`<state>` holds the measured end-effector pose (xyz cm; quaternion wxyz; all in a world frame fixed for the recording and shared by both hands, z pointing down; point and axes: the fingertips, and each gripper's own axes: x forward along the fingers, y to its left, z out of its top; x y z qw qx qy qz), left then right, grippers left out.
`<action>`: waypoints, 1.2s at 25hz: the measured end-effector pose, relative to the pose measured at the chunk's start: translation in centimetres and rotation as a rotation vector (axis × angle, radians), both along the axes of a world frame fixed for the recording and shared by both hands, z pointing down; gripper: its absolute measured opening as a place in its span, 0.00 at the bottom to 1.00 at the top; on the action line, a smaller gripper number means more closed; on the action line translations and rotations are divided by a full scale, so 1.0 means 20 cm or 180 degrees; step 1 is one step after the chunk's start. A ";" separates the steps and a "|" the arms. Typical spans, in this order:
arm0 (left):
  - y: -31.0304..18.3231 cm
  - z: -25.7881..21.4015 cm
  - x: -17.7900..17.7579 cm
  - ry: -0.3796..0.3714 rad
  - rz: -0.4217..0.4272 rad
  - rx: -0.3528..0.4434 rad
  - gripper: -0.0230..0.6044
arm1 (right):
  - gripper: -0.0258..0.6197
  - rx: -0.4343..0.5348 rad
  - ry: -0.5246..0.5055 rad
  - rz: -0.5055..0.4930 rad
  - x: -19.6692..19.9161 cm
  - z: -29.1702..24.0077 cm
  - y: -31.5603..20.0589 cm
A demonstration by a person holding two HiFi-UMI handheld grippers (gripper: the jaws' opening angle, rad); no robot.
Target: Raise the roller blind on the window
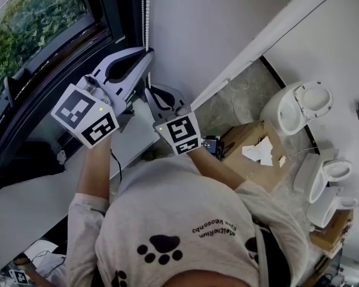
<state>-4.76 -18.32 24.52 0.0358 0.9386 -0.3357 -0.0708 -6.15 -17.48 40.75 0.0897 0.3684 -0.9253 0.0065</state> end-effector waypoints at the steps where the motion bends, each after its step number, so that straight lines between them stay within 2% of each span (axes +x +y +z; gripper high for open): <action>1: 0.00 0.02 -0.01 0.0040 -0.0004 -0.0042 0.05 | 0.06 -0.0025 0.0021 0.0002 0.00 0.02 0.00; 10: 0.04 0.26 0.01 -0.0008 -0.0041 -0.0259 0.05 | 0.06 -0.0222 0.0214 0.0061 0.01 0.27 0.05; 25: 0.06 0.67 0.07 -0.0094 -0.0061 -0.0663 0.05 | 0.06 -0.0869 0.0495 0.0164 0.08 0.67 0.07; 30: 0.04 0.75 0.05 -0.0089 -0.0111 -0.0753 0.05 | 0.06 -0.0979 0.0570 0.0164 0.09 0.77 0.07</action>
